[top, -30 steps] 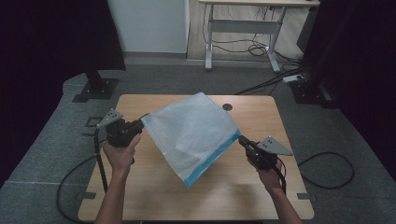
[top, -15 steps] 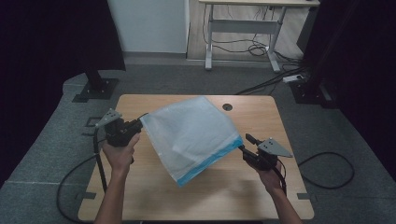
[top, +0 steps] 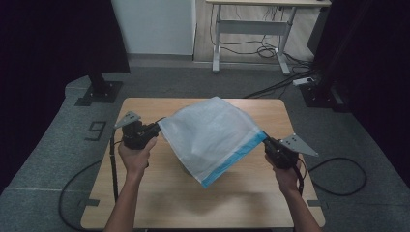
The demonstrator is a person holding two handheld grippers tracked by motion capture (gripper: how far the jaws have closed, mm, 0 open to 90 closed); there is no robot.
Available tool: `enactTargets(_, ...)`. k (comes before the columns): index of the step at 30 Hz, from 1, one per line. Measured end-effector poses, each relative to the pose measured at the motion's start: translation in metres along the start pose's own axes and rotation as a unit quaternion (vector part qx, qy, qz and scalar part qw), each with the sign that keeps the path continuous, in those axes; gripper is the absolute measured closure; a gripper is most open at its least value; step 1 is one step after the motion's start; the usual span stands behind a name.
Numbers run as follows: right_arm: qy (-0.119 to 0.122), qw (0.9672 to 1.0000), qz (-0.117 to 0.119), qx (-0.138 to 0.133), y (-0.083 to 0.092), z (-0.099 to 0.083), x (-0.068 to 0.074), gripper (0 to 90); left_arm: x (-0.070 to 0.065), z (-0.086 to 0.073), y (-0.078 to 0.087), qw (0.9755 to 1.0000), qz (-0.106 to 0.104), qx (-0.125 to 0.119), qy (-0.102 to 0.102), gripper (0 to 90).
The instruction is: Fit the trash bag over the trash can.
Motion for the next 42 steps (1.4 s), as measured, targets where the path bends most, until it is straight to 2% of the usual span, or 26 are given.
enactTargets(5,-0.007,0.9997,-0.017,-0.018,0.012,0.016,-0.013,88.3,-0.008,0.002,-0.009,0.9999,-0.008,0.006,-0.006,89.2)
enactTargets(8,-0.007,0.9994,-0.022,-0.026,0.019,0.021,-0.016,88.4,-0.017,0.002,-0.016,0.9995,-0.017,0.020,-0.019,88.8)
enactTargets(10,-0.007,0.9993,-0.022,-0.028,0.022,0.023,-0.018,88.3,-0.018,0.001,-0.017,0.9992,-0.018,0.025,-0.024,85.1)
enactTargets(12,-0.009,0.9994,-0.024,-0.024,0.023,0.023,-0.019,88.4,-0.018,0.001,-0.012,0.9993,-0.003,0.024,-0.030,73.0)
enactTargets(15,-0.015,0.9993,-0.030,-0.014,0.023,0.020,-0.022,88.4,-0.014,0.001,-0.001,0.9985,0.015,0.043,-0.032,52.1)
enactTargets(16,-0.016,0.9993,-0.033,-0.011,0.023,0.019,-0.023,88.4,-0.014,0.001,-0.001,0.9985,0.015,0.043,-0.032,48.0)
enactTargets(17,-0.016,0.9993,-0.033,-0.011,0.023,0.019,-0.023,88.4,-0.013,0.001,0.003,0.9984,0.015,0.044,-0.033,48.0)
enactTargets(18,-0.022,0.9990,-0.038,-0.006,0.023,0.018,-0.026,88.4,-0.012,0.002,0.013,0.9981,0.018,0.044,-0.039,40.1)
enactTargets(22,-0.025,0.9987,-0.044,-0.001,0.023,0.016,-0.028,88.4,-0.012,0.002,0.028,0.9972,0.015,0.056,-0.048,29.0)
enactTargets(26,-0.012,0.9987,-0.048,0.015,0.022,0.014,-0.025,88.4,-0.015,0.001,0.041,0.9970,0.005,0.056,-0.054,24.9)
enactTargets(30,-0.023,0.9980,-0.056,0.019,0.022,0.012,-0.030,88.4,-0.011,-0.004,0.052,0.9969,-0.012,0.059,-0.051,21.3)
enactTargets(33,-0.028,0.9979,-0.055,0.019,0.022,0.012,-0.032,88.4,-0.011,-0.005,0.053,0.9969,-0.012,0.058,-0.051,20.8)
enactTargets(37,-0.025,0.9983,-0.050,0.017,0.020,0.012,-0.027,88.4,-0.028,-0.004,0.056,0.9960,-0.003,0.051,-0.074,20.8)
enactTargets(39,-0.020,0.9986,-0.046,0.018,0.019,0.013,-0.023,88.3,-0.033,-0.003,0.055,0.9957,-0.004,0.049,-0.078,21.0)
enactTargets(40,-0.017,0.9987,-0.044,0.018,0.018,0.014,-0.021,88.4,-0.044,-0.002,0.052,0.9949,-0.012,0.049,-0.087,21.1)
enactTargets(42,-0.014,0.9989,-0.039,0.019,0.016,0.014,-0.017,88.3,-0.054,-0.001,0.048,0.9941,-0.014,0.049,-0.096,21.6)
Point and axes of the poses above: each handheld gripper's, and its own axes: y roughly backward along the jaws, z roughly out of its top, x roughly to its left, the point moved 3 cm from there along -y, roughly forward along the jaws, and after that the axes turned 6 degrees about z, right-handed, at the moved point
